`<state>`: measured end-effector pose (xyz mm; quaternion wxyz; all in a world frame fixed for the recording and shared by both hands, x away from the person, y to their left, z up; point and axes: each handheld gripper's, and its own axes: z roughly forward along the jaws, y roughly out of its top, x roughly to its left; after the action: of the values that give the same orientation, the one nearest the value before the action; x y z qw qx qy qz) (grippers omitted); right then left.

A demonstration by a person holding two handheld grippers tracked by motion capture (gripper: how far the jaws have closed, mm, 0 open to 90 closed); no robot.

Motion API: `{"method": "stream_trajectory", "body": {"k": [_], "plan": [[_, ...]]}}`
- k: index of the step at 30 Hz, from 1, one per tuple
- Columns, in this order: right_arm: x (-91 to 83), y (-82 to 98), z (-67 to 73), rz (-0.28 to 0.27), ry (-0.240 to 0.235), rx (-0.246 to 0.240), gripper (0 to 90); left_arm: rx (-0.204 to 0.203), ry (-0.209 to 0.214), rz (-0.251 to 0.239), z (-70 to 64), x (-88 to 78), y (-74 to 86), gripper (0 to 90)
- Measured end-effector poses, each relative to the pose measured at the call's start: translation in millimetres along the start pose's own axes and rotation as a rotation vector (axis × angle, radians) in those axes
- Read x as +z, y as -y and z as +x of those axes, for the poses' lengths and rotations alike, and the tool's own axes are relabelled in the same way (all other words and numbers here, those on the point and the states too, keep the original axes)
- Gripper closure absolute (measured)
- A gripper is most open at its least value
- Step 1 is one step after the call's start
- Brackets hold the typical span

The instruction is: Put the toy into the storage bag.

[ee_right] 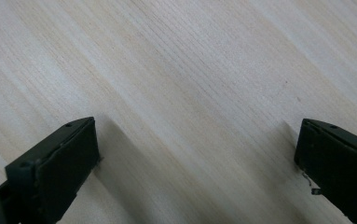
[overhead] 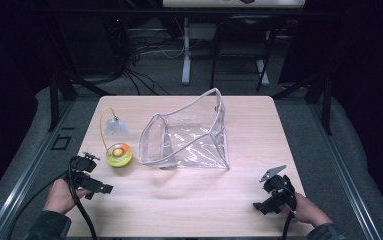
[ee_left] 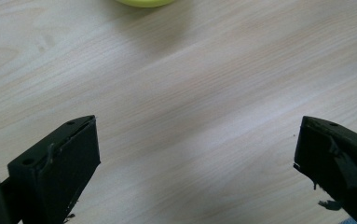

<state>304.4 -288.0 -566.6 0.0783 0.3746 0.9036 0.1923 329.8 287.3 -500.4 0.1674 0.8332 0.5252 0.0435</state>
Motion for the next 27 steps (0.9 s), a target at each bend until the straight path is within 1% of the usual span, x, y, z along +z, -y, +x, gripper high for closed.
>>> {"method": "stream_trajectory", "body": {"k": [3, 4, 6, 10, 12, 14, 16, 18, 19, 20, 21, 26, 27], "plan": [[0.1, 0.0, 0.0, -0.002, 0.000, 0.002, 0.0, 0.009, -0.002, 0.003, -1.2, -1.0, -1.8, 0.1], [-0.1, 0.1, -0.2, 0.000, 0.006, 0.000, 0.0, 0.023, -0.002, 0.010, -2.4, -1.7, -3.3, 0.1], [-0.2, 0.0, -0.4, 0.002, 0.001, -0.001, 0.0, 0.023, -0.005, 0.009, -2.9, -2.3, -4.7, 0.1], [0.0, -0.2, -0.3, 0.002, 0.003, -0.002, 0.0, 0.009, -0.001, -0.010, 1.7, -6.2, -7.5, 0.1], [-0.4, -0.7, -0.4, 0.012, 0.007, -0.004, 0.0, 0.002, 0.001, -0.020, 5.7, -8.5, -9.2, 0.2], [-0.3, -0.6, -0.4, 0.010, 0.009, -0.004, 0.0, -0.017, 0.007, -0.027, 8.7, -10.3, -11.0, 0.2], [0.0, -0.4, -0.3, 0.006, 0.010, -0.003, 0.0, -0.022, 0.015, -0.035, 11.0, -11.9, -13.2, 0.2], [-0.4, -0.5, -0.1, 0.011, 0.011, 0.000, 0.0, -0.020, 0.023, -0.039, 11.7, -13.0, -14.6, 0.2], [-0.2, -0.3, -0.3, 0.008, 0.010, -0.003, 0.0, -0.015, 0.029, -0.039, 12.3, -14.3, -16.1, 0.2], [-0.4, -0.5, -0.1, 0.012, 0.010, -0.001, 0.0, -0.005, 0.025, -0.036, 12.8, -17.2, -19.8, 0.2], [-0.5, -0.6, -0.1, 0.012, 0.010, -0.001, 0.0, -0.012, 0.028, -0.041, 12.4, -18.2, -21.5, 0.2], [-0.3, -0.4, 0.1, 0.009, 0.003, -0.003, 0.0, 0.002, 0.026, -0.023, 14.5, -21.1, -28.4, 0.3], [-0.8, -0.6, 0.0, 0.016, 0.007, -0.010, 0.0, 0.005, 0.024, -0.016, 15.4, -21.4, -29.9, 0.3]]}}
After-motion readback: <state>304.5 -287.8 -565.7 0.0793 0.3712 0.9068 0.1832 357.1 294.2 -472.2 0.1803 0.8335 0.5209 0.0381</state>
